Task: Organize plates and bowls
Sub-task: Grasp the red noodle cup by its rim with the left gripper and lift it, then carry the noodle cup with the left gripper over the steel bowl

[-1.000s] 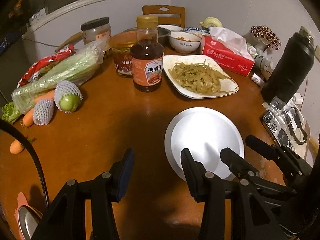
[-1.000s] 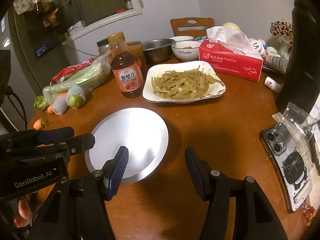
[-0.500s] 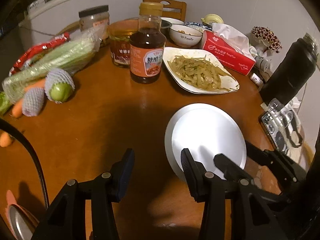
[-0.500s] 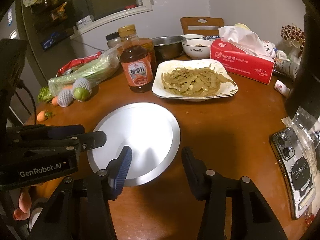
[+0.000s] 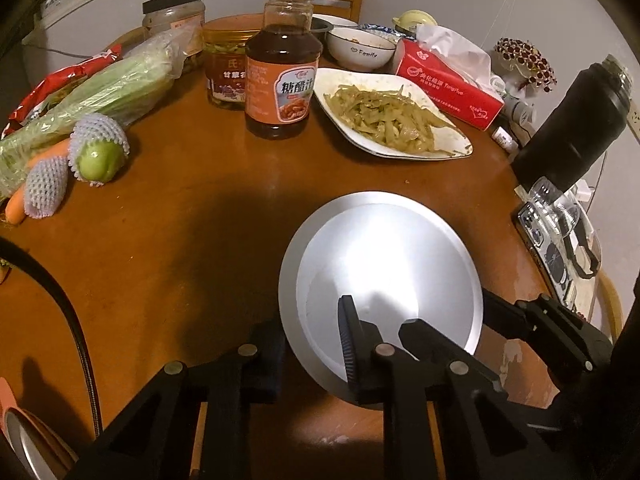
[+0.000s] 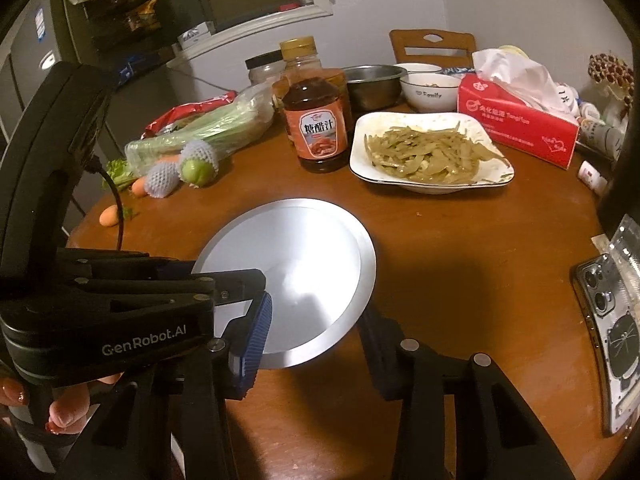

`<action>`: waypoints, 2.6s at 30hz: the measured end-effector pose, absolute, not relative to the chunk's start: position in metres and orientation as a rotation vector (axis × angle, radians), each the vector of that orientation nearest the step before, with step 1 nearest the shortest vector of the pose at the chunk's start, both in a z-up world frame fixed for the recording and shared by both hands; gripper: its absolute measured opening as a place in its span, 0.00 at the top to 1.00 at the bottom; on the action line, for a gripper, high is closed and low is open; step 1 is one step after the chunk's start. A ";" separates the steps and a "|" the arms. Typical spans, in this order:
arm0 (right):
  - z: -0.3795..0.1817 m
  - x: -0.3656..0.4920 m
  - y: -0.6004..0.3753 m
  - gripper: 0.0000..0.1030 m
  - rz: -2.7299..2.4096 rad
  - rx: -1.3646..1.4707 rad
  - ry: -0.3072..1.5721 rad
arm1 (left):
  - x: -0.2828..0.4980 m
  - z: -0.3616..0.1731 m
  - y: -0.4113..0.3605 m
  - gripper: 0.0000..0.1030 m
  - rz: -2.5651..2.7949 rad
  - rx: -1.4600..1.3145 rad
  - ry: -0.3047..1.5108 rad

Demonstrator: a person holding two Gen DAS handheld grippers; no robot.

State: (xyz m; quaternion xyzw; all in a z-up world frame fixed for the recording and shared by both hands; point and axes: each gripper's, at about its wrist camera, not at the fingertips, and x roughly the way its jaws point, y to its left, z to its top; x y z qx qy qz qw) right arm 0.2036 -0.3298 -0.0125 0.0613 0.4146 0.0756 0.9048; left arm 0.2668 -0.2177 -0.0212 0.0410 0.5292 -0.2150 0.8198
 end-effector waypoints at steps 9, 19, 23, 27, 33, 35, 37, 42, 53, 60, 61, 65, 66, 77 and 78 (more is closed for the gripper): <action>-0.007 0.197 -0.318 0.56 0.173 0.109 0.845 | 0.257 -0.008 -0.204 0.78 -0.442 0.070 1.091; 0.020 0.179 -0.305 0.56 0.188 0.089 0.787 | 0.234 0.020 -0.189 0.78 -0.438 0.058 1.033; 0.029 0.170 -0.299 0.56 0.196 0.082 0.771 | 0.224 0.029 -0.183 0.78 -0.430 0.057 1.010; 0.036 0.160 -0.293 0.56 0.202 0.071 0.754 | 0.211 0.038 -0.178 0.78 -0.422 0.054 0.987; 0.047 0.143 -0.286 0.56 0.209 0.057 0.727 | 0.195 0.047 -0.170 0.78 -0.416 0.048 0.964; 0.049 0.138 -0.283 0.56 0.211 0.054 0.722 | 0.190 0.049 -0.167 0.78 -0.413 0.044 0.960; 0.051 0.132 -0.281 0.56 0.212 0.047 0.714 | 0.184 0.052 -0.167 0.78 -0.412 0.043 0.952; 0.058 0.118 -0.278 0.56 0.216 0.042 0.696 | 0.170 0.059 -0.165 0.78 -0.412 0.046 0.931; 0.069 0.086 -0.273 0.56 0.229 0.033 0.659 | 0.137 0.069 -0.160 0.78 -0.398 0.049 0.899; 0.074 0.065 -0.271 0.56 0.243 0.031 0.640 | 0.114 0.076 -0.157 0.78 -0.380 0.054 0.874; 0.075 0.062 -0.270 0.56 0.245 0.027 0.637 | 0.111 0.076 -0.157 0.78 -0.379 0.056 0.872; 0.077 0.049 -0.269 0.56 0.252 0.022 0.626 | 0.097 0.079 -0.157 0.78 -0.371 0.062 0.862; 0.078 0.046 -0.269 0.56 0.254 0.023 0.626 | 0.094 0.079 -0.157 0.78 -0.370 0.063 0.860; 0.079 0.024 -0.266 0.56 0.264 0.003 0.625 | 0.073 0.079 -0.158 0.78 -0.350 0.088 0.860; 0.078 0.022 -0.265 0.56 0.267 0.000 0.626 | 0.071 0.078 -0.158 0.78 -0.347 0.085 0.861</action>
